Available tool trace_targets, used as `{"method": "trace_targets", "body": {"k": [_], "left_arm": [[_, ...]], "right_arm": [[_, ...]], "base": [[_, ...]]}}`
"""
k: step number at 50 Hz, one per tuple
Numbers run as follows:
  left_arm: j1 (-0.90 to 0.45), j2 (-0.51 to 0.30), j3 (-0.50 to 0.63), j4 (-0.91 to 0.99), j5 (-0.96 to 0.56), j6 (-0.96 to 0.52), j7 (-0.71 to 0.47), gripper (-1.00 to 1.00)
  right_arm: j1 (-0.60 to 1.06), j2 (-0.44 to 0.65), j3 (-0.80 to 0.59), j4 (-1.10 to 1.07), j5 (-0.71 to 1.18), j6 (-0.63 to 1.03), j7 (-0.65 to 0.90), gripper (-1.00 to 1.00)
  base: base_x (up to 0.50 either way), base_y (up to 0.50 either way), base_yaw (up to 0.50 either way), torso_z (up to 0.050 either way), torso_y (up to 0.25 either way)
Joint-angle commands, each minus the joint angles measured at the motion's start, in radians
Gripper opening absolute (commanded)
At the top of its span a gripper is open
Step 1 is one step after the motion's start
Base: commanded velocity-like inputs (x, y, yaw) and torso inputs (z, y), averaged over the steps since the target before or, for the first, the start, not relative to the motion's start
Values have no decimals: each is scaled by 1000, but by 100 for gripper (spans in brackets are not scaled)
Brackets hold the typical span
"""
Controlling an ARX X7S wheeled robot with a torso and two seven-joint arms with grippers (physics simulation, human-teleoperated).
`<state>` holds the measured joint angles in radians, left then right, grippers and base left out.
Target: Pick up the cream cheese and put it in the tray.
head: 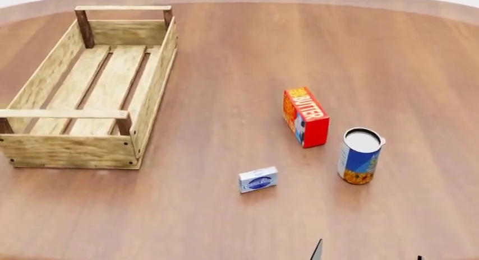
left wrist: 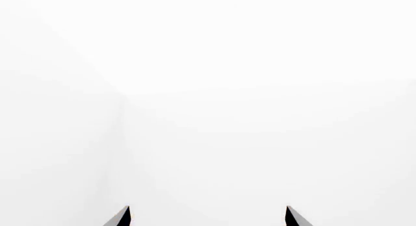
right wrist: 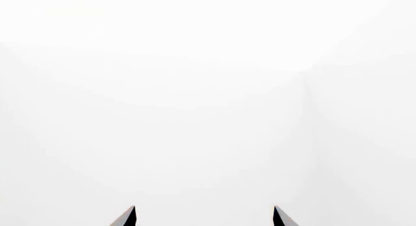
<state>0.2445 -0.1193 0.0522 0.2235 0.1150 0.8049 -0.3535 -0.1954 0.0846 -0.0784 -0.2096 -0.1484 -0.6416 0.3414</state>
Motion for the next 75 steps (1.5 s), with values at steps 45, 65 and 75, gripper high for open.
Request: {"method": "trace_targets", "body": {"k": [45,65,75], "left_arm": [[3,-45,26,15,10,-1,-70,100],[0,-57,34,10,13,0,-91,100],[-6,-59,46,-4,30,3,-98,100]], "right_arm": [[-2,59,-60,-13,-24,2,82,100],[-4,70,-72,-21,-44,12,107,100],[-6,79,-84,-23,-43,11,113,100]], "base": [[100,233,0,0,0],[99,225,0,0,0],[90,238,0,0,0]]}}
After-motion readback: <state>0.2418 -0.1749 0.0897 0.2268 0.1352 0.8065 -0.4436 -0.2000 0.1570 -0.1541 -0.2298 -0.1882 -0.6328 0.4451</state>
